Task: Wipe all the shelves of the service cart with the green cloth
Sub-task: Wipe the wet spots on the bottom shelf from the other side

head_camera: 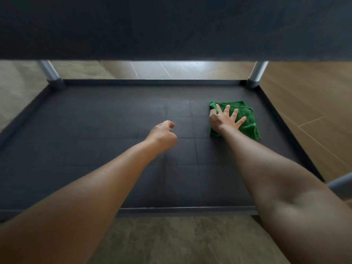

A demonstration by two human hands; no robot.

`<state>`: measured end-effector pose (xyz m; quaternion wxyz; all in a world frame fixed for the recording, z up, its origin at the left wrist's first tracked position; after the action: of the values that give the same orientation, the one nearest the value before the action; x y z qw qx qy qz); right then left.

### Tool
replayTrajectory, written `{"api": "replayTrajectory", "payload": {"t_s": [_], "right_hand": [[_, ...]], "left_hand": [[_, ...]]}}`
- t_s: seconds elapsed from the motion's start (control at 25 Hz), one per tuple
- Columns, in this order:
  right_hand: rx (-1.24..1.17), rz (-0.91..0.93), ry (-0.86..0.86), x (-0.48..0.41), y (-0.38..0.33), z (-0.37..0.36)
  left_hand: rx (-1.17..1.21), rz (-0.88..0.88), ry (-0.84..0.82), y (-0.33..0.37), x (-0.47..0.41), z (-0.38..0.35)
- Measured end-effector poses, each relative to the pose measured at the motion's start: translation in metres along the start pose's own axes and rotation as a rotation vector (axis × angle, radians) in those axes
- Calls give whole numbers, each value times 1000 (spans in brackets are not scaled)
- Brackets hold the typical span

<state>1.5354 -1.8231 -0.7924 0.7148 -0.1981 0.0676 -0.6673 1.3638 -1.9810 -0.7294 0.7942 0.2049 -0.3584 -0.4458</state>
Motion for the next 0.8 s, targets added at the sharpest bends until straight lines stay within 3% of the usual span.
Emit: {"api": "replayTrajectory", "payload": {"t_s": [0.24, 0.44, 0.8], "right_hand": [[32, 13, -10, 12, -50, -25], [38, 21, -30, 19, -84, -42], [4, 50, -52, 31, -143, -68]], "left_hand": [[15, 31, 19, -42, -3, 36], [-108, 1, 9, -65, 1, 52], [-46, 1, 31, -83, -1, 92]]}}
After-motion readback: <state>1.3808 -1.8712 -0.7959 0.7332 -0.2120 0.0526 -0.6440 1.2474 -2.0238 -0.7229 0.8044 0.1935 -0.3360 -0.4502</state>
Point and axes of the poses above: each hand's wrist, its own x-axis away from the middle knuckle, its own z-axis out of the back of the hand, y = z × x, the point moved 4 cm from there along -x, towards the middle knuckle, and after that the axes turned 8 degrees about z, right-handed, at the moved point
